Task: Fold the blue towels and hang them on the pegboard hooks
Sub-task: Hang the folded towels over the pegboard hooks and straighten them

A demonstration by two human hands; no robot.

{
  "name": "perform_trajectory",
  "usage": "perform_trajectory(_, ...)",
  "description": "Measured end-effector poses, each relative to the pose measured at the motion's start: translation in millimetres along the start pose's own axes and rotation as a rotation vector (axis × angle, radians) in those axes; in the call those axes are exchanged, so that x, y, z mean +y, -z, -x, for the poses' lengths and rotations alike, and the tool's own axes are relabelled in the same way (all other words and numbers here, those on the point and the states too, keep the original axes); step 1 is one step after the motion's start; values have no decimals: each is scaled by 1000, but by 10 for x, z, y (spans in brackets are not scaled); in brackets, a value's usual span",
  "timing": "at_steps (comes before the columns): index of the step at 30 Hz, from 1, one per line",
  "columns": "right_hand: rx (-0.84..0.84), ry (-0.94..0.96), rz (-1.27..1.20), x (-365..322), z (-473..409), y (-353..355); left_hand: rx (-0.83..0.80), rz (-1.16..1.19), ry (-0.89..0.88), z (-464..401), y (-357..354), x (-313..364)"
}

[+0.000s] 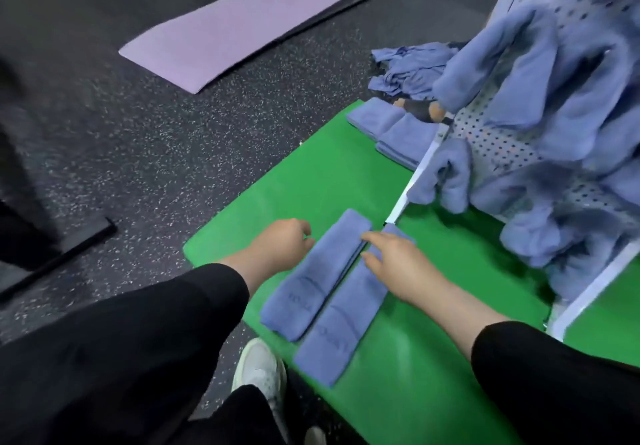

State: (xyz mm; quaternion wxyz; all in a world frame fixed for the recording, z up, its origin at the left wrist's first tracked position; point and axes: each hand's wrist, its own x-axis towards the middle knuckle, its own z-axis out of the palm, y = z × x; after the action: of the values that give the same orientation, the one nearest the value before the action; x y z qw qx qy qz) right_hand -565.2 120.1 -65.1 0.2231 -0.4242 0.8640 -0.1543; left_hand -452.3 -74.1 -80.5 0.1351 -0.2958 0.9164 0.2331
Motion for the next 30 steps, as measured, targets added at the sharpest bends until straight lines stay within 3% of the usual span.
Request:
perform_trajectory(6, -207, 32, 144, -58, -373, -713, -69, 128, 120, -218, -622, -315)
perform_trajectory(12, -252, 96, 345, 27, -567, -1045, -36, 243, 164, -320, -900, -361)
perform_trajectory(17, -169, 41, 297, 0, -573, -1064, -60, 421, 247, -376, -867, -325)
perform_trajectory(21, -23, -48, 73, -101, -534, -819, -78, 820, 344, -310, -642, -106)
perform_trajectory(26, 243, -60, -103, -270, -380, -169, -151, 1209, 281, -142, -36, 411)
perform_trajectory(30, 274, -65, -120, -353, -154, 613, -338, 1464, 179, 22, 573, 919)
